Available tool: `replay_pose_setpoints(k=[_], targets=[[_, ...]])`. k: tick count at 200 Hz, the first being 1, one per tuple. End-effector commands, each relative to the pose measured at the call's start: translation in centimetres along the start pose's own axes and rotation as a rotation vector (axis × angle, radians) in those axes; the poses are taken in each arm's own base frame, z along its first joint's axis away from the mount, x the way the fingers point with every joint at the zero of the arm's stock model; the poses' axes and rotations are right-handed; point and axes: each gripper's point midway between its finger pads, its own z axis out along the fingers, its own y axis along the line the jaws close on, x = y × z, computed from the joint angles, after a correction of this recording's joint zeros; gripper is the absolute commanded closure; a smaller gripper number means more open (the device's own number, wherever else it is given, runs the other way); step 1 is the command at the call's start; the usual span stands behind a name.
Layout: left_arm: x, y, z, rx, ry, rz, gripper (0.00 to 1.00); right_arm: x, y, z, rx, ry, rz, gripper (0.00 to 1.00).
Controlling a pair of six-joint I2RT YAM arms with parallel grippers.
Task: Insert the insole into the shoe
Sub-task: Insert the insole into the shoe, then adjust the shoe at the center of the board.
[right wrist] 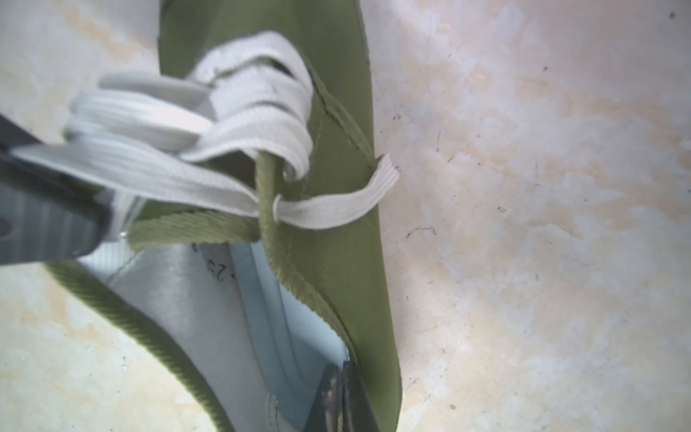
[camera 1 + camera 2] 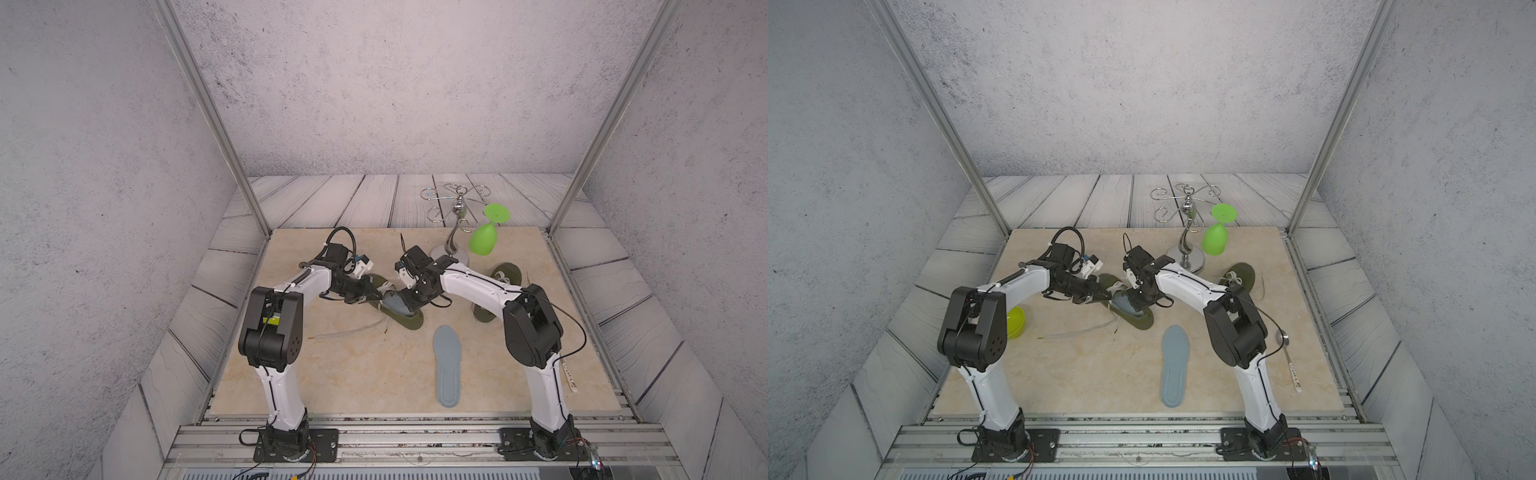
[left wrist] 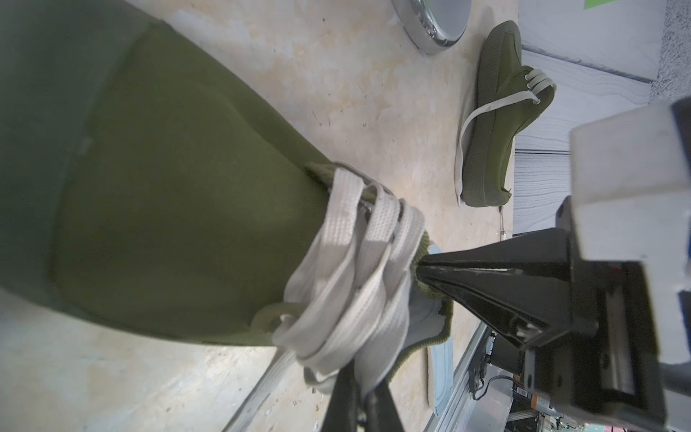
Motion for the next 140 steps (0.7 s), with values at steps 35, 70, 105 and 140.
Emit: replay_pose_setpoints(k=[35, 70, 105, 140], targets=[[-0.5, -0.5, -0.6, 0.003, -0.009, 0.023, 1.00, 4.7, -0.4, 4.8, -0.016, 0.163, 0.035, 0.91], [-1.1, -0.1, -1.1, -0.054, 0.009, 0.062, 1.00, 1.5, 0.3, -1.4, -0.012, 0.043, 0.024, 0.77], [-1.9, 1.4, -1.5, -0.154, 0.056, 0.098, 1.00, -1.4, 1.4, -8.4, -0.037, -0.091, 0.042, 0.40], [-2.7, 3.4, -2.5, -0.253, 0.087, 0.150, 1.00, -0.1, 1.0, -7.8, -0.020, -0.042, 0.049, 0.36]])
